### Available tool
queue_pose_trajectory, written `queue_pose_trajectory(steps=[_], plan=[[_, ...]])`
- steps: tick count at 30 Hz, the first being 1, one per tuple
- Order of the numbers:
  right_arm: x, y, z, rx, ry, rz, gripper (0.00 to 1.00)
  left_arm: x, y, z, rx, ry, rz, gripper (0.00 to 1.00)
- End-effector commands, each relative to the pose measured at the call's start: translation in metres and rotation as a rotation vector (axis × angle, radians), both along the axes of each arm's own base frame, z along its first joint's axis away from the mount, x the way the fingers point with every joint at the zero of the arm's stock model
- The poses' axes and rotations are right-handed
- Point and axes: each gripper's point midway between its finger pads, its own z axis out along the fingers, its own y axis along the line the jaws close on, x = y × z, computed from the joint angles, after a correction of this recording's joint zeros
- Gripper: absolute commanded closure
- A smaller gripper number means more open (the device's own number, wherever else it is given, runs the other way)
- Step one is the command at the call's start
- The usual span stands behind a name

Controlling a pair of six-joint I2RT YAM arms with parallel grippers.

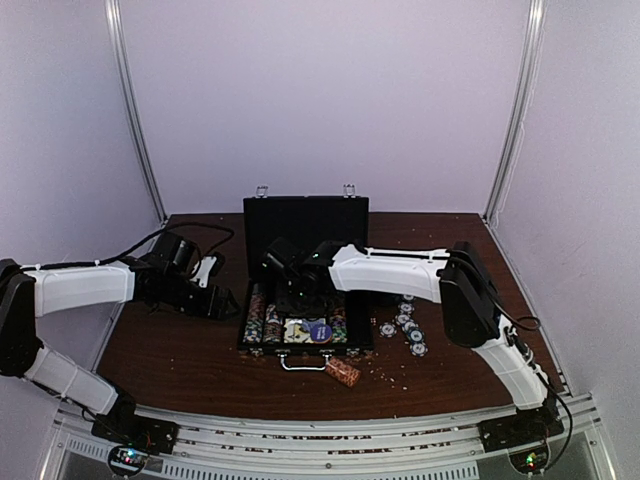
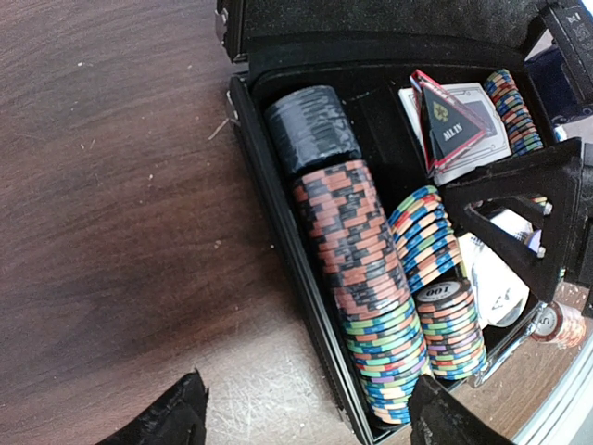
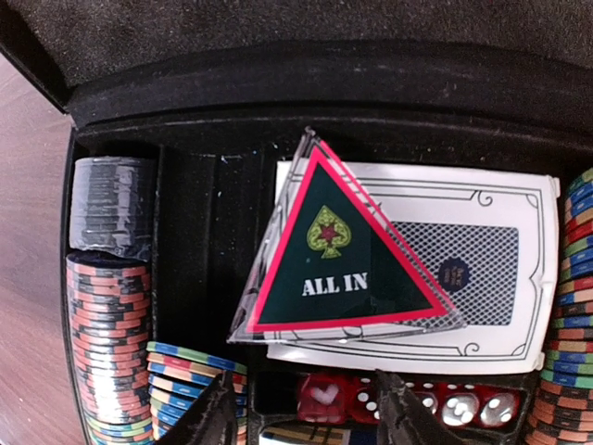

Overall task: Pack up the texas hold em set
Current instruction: Place the dice in the slot, then pick up the dice from the center of the board.

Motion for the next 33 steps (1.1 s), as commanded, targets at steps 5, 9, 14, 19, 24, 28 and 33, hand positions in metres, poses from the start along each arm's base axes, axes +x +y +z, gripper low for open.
queue_pose_trajectory(steps=[5, 9, 14, 19, 24, 28, 33], plan=[[0.001, -0.014, 0.015, -0.023, -0.029, -0.012, 0.45, 0.008, -0.001, 0.017, -0.023, -0.053, 0.014, 0.23], [0.001, -0.014, 0.02, -0.024, -0.039, -0.012, 0.43, 0.008, 0.0, 0.019, -0.024, -0.06, 0.016, 0.22], [0.004, -0.015, 0.046, 0.001, -0.085, -0.011, 0.42, 0.008, -0.002, 0.025, -0.039, -0.075, 0.008, 0.22], [-0.003, -0.035, 0.066, -0.016, -0.11, -0.012, 0.41, 0.009, -0.012, 0.04, -0.105, -0.108, -0.022, 0.24], [-0.02, -0.074, 0.078, -0.047, -0.117, -0.046, 0.39, 0.012, -0.022, 0.049, -0.186, -0.104, -0.004, 0.26], [-0.039, -0.112, 0.075, -0.046, -0.111, -0.086, 0.38, 0.014, -0.021, 0.041, -0.204, -0.078, 0.042, 0.26], [-0.06, -0.16, 0.057, -0.044, -0.063, -0.125, 0.39, 0.016, -0.017, 0.026, -0.211, -0.006, 0.137, 0.25]])
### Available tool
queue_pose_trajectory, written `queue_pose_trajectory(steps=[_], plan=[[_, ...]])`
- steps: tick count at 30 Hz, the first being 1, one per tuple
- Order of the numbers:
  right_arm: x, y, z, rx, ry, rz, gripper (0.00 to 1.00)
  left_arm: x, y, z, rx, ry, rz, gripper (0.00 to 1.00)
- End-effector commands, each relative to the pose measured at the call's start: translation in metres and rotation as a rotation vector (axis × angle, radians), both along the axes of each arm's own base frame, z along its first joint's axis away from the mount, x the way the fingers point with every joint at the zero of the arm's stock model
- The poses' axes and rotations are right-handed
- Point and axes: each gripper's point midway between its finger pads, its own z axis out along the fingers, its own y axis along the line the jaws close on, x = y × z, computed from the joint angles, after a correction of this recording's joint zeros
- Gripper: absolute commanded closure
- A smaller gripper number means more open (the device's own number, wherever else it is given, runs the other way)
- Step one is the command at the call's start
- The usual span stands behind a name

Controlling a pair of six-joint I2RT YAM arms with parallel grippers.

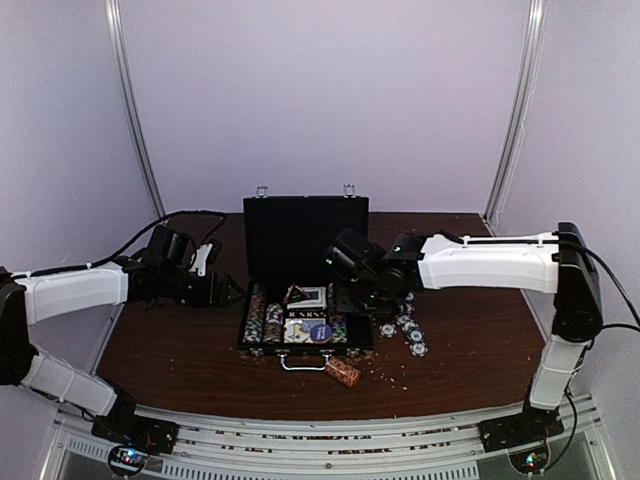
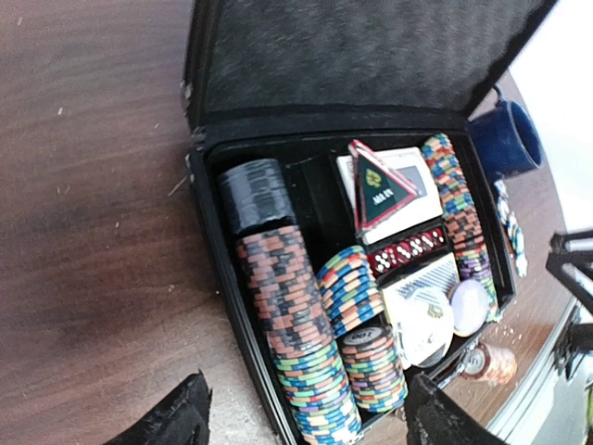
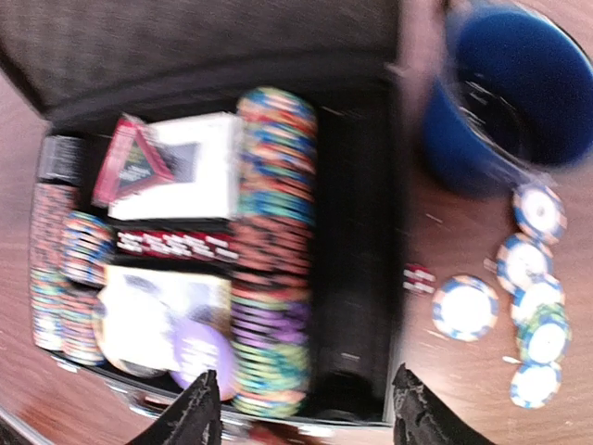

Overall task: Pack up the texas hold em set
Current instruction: Pick up the dice from the center of the board.

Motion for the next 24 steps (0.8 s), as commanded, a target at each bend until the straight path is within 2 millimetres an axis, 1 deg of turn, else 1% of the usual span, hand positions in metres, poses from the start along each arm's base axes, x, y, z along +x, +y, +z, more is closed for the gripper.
queue_pose_trajectory(steps=[1, 3, 5, 11, 14, 17, 24], plan=[[-0.007, -0.04, -0.016, 0.001, 0.02, -0.068, 0.4, 0.007, 0.002, -0.011, -0.047, 0.056, 0.097, 0.25], [-0.008, -0.055, -0.026, 0.0, 0.041, -0.081, 0.42, 0.008, 0.003, -0.014, -0.064, 0.079, 0.129, 0.25], [-0.007, -0.066, -0.033, 0.003, 0.057, -0.086, 0.44, 0.01, 0.004, -0.014, -0.07, 0.086, 0.147, 0.25], [0.009, -0.088, -0.057, -0.018, 0.099, -0.083, 0.47, 0.015, 0.009, -0.025, -0.058, 0.135, 0.203, 0.25], [0.018, -0.096, -0.068, -0.039, 0.118, -0.084, 0.49, 0.02, 0.012, -0.023, -0.06, 0.129, 0.228, 0.25], [0.027, -0.097, -0.073, -0.048, 0.121, -0.067, 0.49, 0.024, 0.013, -0.02, -0.057, 0.126, 0.239, 0.24], [0.044, -0.08, -0.087, -0.079, 0.14, 0.01, 0.51, 0.033, 0.014, -0.021, -0.046, 0.135, 0.261, 0.24]])
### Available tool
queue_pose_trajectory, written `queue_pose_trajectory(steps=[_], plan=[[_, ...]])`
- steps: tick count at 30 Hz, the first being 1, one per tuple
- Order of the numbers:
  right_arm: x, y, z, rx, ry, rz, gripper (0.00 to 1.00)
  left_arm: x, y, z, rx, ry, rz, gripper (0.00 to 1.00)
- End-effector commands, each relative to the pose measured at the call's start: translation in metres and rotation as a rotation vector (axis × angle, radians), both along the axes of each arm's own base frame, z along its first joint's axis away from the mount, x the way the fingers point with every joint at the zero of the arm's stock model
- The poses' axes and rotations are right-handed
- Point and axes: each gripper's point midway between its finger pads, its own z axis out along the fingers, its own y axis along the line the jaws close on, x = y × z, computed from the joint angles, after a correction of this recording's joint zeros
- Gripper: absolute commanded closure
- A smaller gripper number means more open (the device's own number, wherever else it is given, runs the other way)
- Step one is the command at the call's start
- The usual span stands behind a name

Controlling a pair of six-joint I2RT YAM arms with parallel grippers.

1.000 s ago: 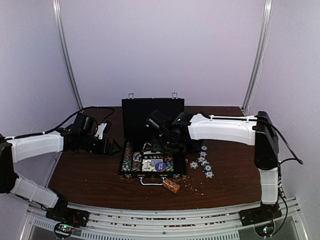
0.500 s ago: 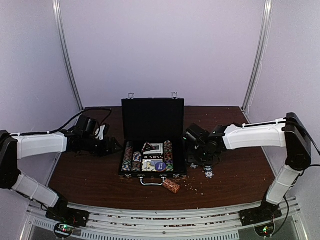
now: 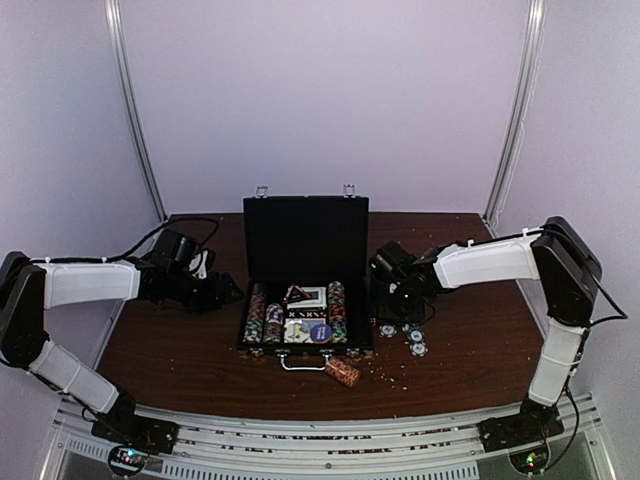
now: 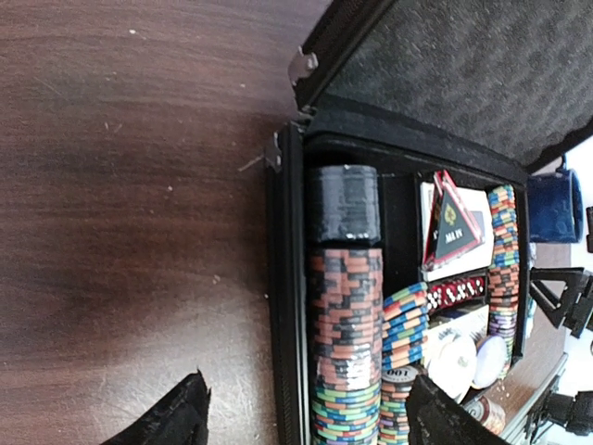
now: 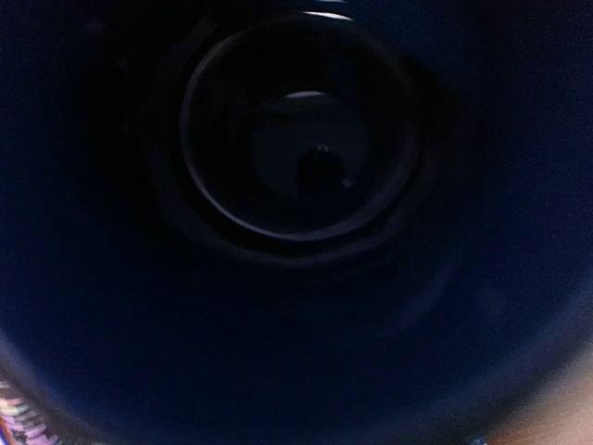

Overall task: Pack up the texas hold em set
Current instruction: Pick up the dice from the center of the board.

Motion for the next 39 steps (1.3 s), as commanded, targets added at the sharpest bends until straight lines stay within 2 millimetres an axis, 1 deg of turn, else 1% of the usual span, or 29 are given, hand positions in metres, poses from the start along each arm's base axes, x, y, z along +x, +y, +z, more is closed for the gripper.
queue_pose_trajectory(steps=[1, 7, 11, 15, 21, 24, 27, 30, 32, 35, 39], plan=[[0.017, 0.018, 0.002, 0.01, -0.022, 0.07, 0.51, 0.018, 0.001, 0.012, -0.004, -0.035, 0.037, 0.24], [0.03, 0.034, -0.003, 0.032, -0.015, 0.118, 0.51, 0.02, 0.001, 0.008, -0.002, -0.02, 0.035, 0.24], [0.029, 0.055, -0.007, 0.089, 0.011, 0.201, 0.5, 0.021, 0.002, 0.006, 0.0, -0.013, 0.037, 0.24], [0.03, 0.07, -0.003, 0.136, 0.016, 0.253, 0.49, 0.021, 0.003, 0.004, 0.002, -0.008, 0.04, 0.24], [0.03, 0.082, -0.004, 0.136, 0.029, 0.298, 0.49, 0.021, 0.005, 0.004, 0.0, -0.008, 0.046, 0.24], [0.031, 0.077, -0.004, 0.091, 0.03, 0.286, 0.49, 0.02, 0.005, 0.002, 0.001, -0.003, 0.045, 0.24], [0.031, 0.062, 0.0, 0.028, 0.021, 0.252, 0.49, 0.018, 0.007, -0.001, 0.007, 0.007, 0.04, 0.24], [0.025, 0.047, 0.005, -0.016, 0.02, 0.226, 0.49, 0.016, 0.01, -0.003, 0.018, 0.016, 0.042, 0.23], [0.019, 0.041, 0.006, -0.021, 0.027, 0.216, 0.48, 0.015, 0.012, -0.003, 0.019, 0.014, 0.044, 0.23], [0.009, 0.036, 0.006, -0.018, 0.036, 0.207, 0.47, 0.012, 0.014, -0.005, 0.019, 0.018, 0.046, 0.22], [0.001, 0.034, 0.006, -0.021, 0.039, 0.189, 0.46, 0.008, 0.015, -0.007, 0.016, 0.025, 0.047, 0.21]])
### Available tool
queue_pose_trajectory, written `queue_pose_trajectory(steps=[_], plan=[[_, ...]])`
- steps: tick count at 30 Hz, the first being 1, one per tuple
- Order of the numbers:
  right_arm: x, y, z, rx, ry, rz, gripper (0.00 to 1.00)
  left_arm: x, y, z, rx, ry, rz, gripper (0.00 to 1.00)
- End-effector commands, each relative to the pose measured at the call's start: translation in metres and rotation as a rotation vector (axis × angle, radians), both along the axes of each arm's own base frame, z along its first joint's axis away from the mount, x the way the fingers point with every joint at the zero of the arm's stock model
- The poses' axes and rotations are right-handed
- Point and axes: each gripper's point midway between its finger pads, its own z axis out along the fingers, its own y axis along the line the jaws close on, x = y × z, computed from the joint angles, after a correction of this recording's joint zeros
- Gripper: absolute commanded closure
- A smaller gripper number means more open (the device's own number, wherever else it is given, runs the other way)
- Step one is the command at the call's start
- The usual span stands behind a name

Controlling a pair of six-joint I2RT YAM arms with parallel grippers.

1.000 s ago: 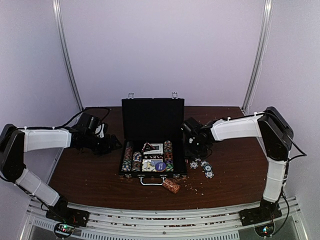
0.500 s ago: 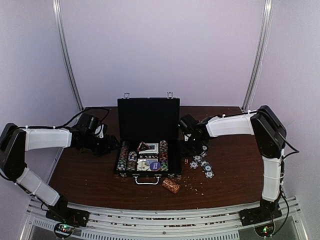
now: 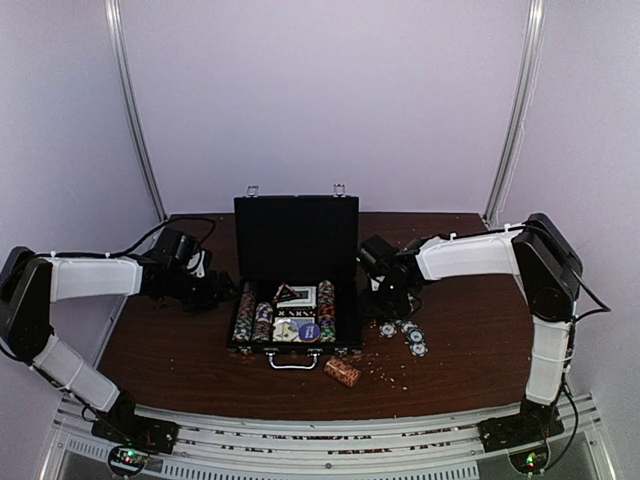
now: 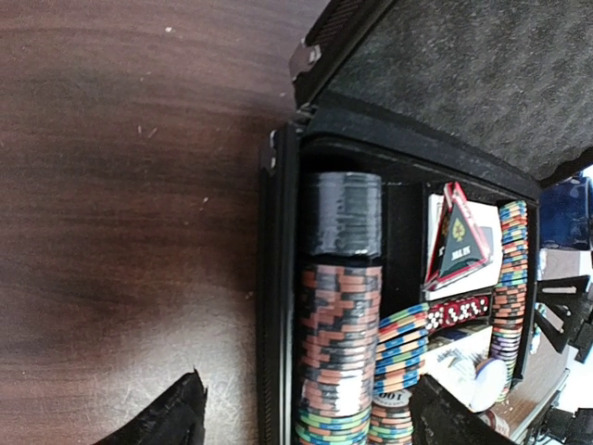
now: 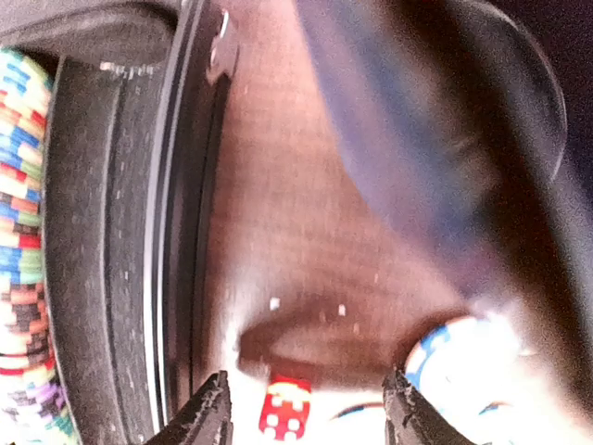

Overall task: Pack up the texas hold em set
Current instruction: Pick up the dice from the center of the board.

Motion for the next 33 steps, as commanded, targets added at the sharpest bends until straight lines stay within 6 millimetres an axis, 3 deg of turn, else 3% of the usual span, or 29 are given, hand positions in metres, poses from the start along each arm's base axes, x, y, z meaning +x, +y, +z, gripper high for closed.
queue_pose_trajectory(steps=[1, 10, 22, 30, 33], plan=[[-0.009, -0.004, 0.009, -0.006, -0.014, -0.029, 0.46, -0.003, 0.005, 0.001, -0.002, -0.005, 0.002, 0.21], [-0.014, -0.001, 0.0, -0.02, -0.009, -0.048, 0.52, -0.008, 0.004, -0.001, -0.01, 0.001, -0.018, 0.21], [-0.013, -0.003, -0.006, -0.053, -0.021, -0.049, 0.7, -0.018, -0.002, -0.012, -0.038, 0.04, -0.056, 0.21], [-0.011, -0.005, 0.006, -0.046, -0.057, -0.047, 0.9, -0.027, -0.009, -0.026, -0.084, 0.088, -0.076, 0.21], [-0.01, -0.007, 0.011, -0.046, -0.069, -0.046, 0.92, -0.029, -0.016, -0.029, -0.12, 0.094, -0.101, 0.21]])
